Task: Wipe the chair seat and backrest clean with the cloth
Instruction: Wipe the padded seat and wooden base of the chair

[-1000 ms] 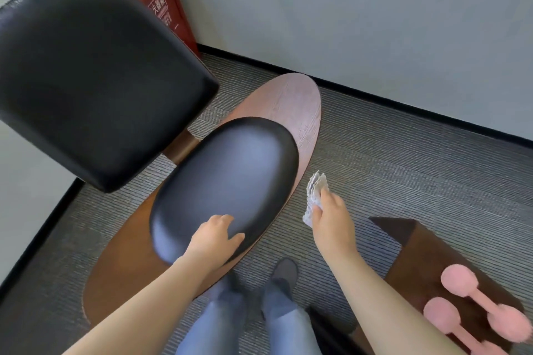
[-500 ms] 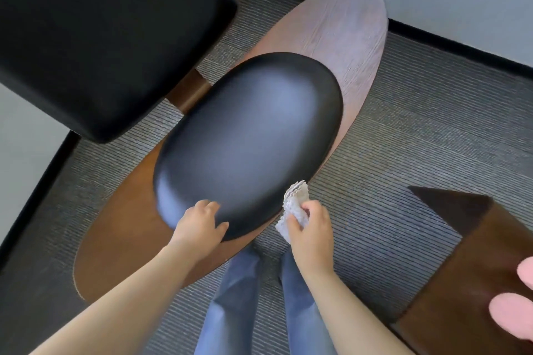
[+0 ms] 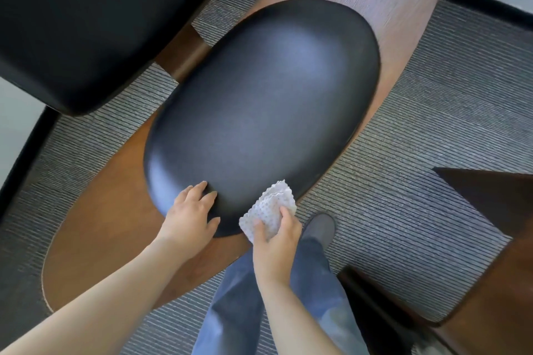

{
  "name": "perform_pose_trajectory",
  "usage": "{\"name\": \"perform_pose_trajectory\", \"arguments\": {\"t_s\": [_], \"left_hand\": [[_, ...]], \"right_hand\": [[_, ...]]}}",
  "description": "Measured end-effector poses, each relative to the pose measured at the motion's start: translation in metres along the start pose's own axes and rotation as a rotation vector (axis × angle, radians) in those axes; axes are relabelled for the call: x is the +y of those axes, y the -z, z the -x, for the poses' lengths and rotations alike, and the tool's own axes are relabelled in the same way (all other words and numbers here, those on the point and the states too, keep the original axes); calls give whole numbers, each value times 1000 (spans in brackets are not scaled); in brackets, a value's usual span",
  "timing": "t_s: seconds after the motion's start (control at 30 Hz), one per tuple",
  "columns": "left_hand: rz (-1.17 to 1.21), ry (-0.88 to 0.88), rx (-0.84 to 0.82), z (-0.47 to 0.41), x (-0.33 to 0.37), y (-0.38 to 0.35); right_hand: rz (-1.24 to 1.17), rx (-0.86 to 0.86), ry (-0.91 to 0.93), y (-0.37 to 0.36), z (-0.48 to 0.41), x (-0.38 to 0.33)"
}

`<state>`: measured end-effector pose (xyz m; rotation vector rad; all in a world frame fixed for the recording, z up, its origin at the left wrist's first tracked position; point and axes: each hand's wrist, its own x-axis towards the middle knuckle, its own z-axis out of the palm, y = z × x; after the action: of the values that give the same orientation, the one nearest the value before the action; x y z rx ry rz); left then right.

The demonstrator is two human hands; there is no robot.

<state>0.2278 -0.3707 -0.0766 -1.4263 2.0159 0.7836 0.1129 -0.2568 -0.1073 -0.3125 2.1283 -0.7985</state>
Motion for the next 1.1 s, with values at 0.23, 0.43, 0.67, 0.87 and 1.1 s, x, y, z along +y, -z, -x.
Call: {"name": "perform_pose_trajectory", "arguments": {"t_s": [0.23, 0.43, 0.67, 0.87, 1.1], "left_hand": [[-19, -13, -9, -11, 1, -3], [-41, -1, -20, -14, 7, -3], [-59, 11, -40, -16, 16, -1], [-44, -7, -41, -29, 31, 1], [-33, -16, -68, -45, 50, 6]], "right_hand": [[61, 94, 42, -2, -14, 6], [38, 194, 28, 11, -45, -6], [18, 278, 29, 27, -80, -20], [23, 289, 84, 47, -115, -32], [86, 316, 98, 77, -164, -52]]}}
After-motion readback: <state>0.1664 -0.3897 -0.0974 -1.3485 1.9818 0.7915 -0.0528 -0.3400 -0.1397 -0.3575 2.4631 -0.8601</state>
